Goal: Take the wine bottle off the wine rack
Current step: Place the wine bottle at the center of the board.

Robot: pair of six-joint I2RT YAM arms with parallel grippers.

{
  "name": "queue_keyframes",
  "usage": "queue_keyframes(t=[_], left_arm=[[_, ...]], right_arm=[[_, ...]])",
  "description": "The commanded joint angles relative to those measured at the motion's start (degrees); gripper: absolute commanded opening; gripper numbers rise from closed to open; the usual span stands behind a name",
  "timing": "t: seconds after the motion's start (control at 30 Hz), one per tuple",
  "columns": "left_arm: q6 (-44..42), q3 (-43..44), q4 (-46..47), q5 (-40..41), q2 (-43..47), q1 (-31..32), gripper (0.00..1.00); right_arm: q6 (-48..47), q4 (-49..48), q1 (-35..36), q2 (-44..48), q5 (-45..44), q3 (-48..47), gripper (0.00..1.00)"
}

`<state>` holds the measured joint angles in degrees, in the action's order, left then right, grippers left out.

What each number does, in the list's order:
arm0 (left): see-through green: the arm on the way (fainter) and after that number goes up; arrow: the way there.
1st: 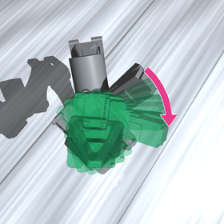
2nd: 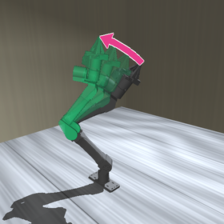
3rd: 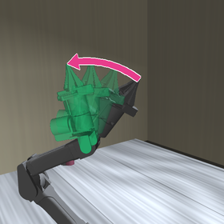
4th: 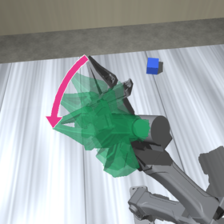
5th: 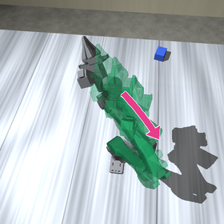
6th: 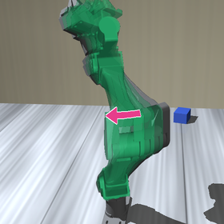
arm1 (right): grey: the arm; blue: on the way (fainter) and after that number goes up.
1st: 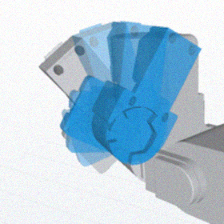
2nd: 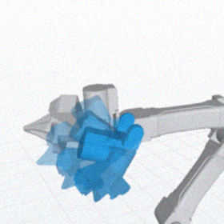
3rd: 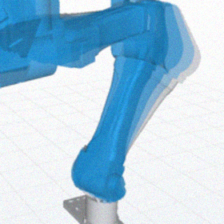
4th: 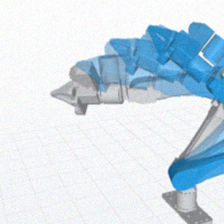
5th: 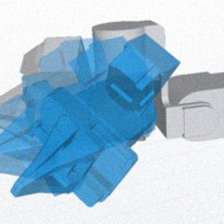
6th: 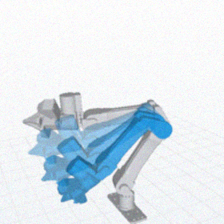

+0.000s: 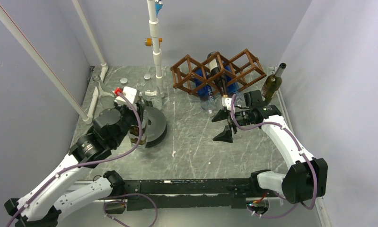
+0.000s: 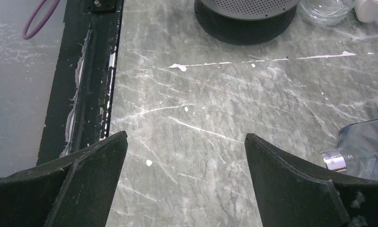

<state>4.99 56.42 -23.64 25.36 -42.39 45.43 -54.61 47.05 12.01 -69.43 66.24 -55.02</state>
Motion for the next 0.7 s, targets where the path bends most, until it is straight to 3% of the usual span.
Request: queue_keyframes(t=[0.0, 0.27, 0.67], left_arm=[[-5.4, -0.3, 11.4, 12.1, 5.3, -2.5, 0.0], [-11.2, -4.9, 21.5, 17.8, 7.1, -9.7, 0.0], [-8.2, -11.5, 34.6, 17.1, 3.7, -27.4, 0.0]], right_arm=[[-2.3, 0.4, 0.2, -0.3, 1.0, -2.4, 0.98], [-2.5, 0.6, 0.2, -0.2, 1.1, -2.4, 0.97], [-2.6, 0.7, 0.3, 0.0, 1.2, -2.4, 0.97]])
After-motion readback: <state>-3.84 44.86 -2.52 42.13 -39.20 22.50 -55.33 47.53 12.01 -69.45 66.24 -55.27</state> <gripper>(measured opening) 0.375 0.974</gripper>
